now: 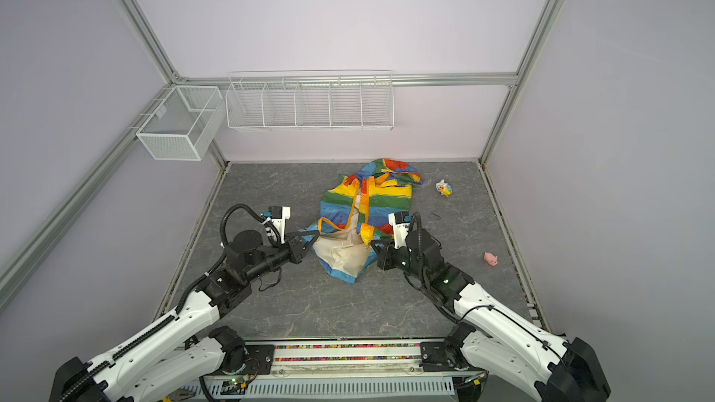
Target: Zip up the jacket
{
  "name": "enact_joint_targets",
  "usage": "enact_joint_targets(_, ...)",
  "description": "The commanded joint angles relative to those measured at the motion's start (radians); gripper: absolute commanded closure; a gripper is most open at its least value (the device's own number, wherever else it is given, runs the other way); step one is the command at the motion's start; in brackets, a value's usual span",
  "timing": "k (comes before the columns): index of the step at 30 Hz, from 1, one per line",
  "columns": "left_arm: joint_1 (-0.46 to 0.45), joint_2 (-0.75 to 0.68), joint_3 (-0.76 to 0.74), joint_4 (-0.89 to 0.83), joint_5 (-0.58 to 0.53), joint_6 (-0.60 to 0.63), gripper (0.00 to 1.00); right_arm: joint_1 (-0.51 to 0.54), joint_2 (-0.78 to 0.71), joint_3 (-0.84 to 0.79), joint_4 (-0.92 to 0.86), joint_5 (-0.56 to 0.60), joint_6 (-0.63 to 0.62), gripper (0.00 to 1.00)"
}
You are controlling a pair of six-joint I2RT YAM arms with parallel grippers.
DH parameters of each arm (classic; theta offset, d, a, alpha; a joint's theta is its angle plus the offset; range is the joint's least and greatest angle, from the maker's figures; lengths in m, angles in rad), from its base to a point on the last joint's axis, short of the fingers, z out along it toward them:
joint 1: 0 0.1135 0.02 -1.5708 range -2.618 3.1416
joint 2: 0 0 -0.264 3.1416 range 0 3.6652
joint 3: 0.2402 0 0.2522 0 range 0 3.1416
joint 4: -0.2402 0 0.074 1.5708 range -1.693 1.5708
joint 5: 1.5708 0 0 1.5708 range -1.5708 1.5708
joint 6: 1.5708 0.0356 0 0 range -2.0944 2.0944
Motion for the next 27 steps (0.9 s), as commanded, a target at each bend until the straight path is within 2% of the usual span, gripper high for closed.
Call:
enact_joint_targets(1,0.003,-0.023,-0.04,0.21,-0.032,-0.001,1.0,-0.007,0.014,0.074,-0.099,0.0,-0.046,0.94)
enact_joint_targets(2,0.003,-0.017,-0.043,0.239,-0.03,-0.009,1.0,-0.007,0.013,0.077,-0.089,-0.001,-0.025,0.94)
enact_joint_targets(6,0.003,0.034,-0.046,0.408,0.007,-0.068,1.0,-0.018,0.012,0.025,0.154,-0.128,0.056,0.93)
enact_joint_targets(10,0.001,0.111,-0.038,0.601,0.057,-0.104,1.0,-0.018,0.085,0.03,0.359,-0.264,0.122,0.94)
enact_joint_targets(13,-0.002,0.178,-0.011,0.693,0.107,-0.122,1.0,-0.019,0.134,0.037,0.494,-0.321,0.175,0.94)
enact_joint_targets(16,-0.016,0.232,0.015,0.753,0.132,-0.124,1.0,-0.019,0.167,0.054,0.528,-0.343,0.182,0.94)
enact_joint_targets(27,-0.058,0.33,0.019,0.897,0.085,-0.133,1.0,-0.02,0.219,0.059,0.653,-0.377,0.22,0.94)
